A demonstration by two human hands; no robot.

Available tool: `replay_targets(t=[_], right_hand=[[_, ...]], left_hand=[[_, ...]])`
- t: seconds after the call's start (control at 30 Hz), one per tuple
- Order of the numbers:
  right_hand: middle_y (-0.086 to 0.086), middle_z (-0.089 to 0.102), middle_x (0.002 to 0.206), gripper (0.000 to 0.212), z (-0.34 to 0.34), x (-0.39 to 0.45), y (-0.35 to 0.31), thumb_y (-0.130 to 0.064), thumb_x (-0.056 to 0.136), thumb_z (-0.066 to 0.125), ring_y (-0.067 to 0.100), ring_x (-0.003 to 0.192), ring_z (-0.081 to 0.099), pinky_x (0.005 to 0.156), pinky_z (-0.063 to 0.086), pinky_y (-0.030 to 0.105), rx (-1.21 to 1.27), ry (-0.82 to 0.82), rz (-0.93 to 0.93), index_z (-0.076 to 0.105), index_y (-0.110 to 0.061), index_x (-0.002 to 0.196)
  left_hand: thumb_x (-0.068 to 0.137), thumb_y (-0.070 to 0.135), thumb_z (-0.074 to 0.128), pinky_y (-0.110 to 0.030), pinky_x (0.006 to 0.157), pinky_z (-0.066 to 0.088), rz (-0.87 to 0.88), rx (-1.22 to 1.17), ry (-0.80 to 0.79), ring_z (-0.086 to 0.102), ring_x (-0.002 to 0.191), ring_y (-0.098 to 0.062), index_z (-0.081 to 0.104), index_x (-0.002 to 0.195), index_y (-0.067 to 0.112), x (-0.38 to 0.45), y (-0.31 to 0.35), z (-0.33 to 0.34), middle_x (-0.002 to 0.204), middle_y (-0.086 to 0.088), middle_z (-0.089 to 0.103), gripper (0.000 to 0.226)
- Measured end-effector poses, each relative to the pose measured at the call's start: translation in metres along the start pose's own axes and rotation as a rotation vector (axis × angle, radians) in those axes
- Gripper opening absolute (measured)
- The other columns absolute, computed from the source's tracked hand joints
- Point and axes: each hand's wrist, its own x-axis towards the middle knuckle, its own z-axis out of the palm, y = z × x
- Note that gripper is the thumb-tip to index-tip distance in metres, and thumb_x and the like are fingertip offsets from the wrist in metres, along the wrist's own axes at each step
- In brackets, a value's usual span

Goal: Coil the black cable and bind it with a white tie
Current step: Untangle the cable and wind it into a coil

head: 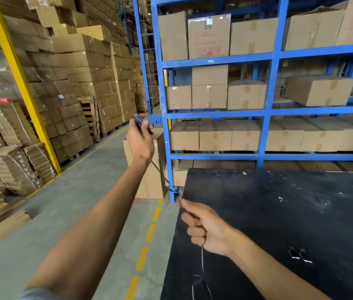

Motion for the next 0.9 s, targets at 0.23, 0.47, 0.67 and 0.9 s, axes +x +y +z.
replay_targets(t=[0.23, 0.47, 0.67, 0.9], right_hand=[[-0.007, 0.029, 0.052, 0.023, -0.037, -0.009, -0.018, -0.033, 0.101, 0.046, 0.007, 0.036, 0.023, 0.034, 0.025, 0.017, 0.009, 0.042, -0.246, 0.062, -0.018, 0.093], [-0.008, 0.031, 0.053, 0.028, -0.058, -0.001, -0.104, -0.031, 0.105, 0.04, 0.008, 0.039, 0.022, 0.036, 0.019, 0.021, -0.156, 0.297, -0.566, 0.062, -0.021, 0.091], [-0.01, 0.031, 0.048, 0.032, -0.088, -0.001, -0.149, -0.031, 0.105, 0.043, 0.007, 0.038, 0.021, 0.036, 0.018, 0.017, -0.242, 0.699, -0.664, 0.062, -0.021, 0.083], [-0.009, 0.046, 0.061, 0.03, -0.107, 0.016, -0.151, -0.031, 0.101, 0.051, 0.005, 0.054, 0.04, 0.049, 0.034, 0.016, -0.54, 0.857, -0.617, 0.066, -0.027, 0.076]], left_hand=[[0.099, 0.022, 0.049, -0.039, 0.065, 0.052, 0.08, 0.389, -0.464, 0.062, 0.068, -0.024, 0.056, 0.093, 0.009, 0.0, -0.03, -0.04, 0.077, -0.007, 0.067, 0.016], [0.099, 0.023, 0.045, -0.026, 0.054, 0.042, -0.294, 0.152, -1.025, 0.047, 0.052, -0.011, 0.064, 0.09, 0.011, -0.046, -0.031, -0.035, 0.054, 0.002, 0.05, 0.025], [0.096, 0.037, 0.037, -0.019, 0.043, 0.028, -0.539, -0.146, -1.186, 0.022, 0.04, -0.009, 0.062, 0.065, 0.022, -0.072, 0.003, -0.031, 0.045, 0.01, 0.026, 0.043], [0.098, 0.029, 0.037, -0.021, 0.04, 0.017, -0.671, -0.394, -1.076, 0.014, 0.043, -0.009, 0.056, 0.061, 0.018, -0.069, 0.041, -0.04, 0.046, 0.01, 0.025, 0.043]])
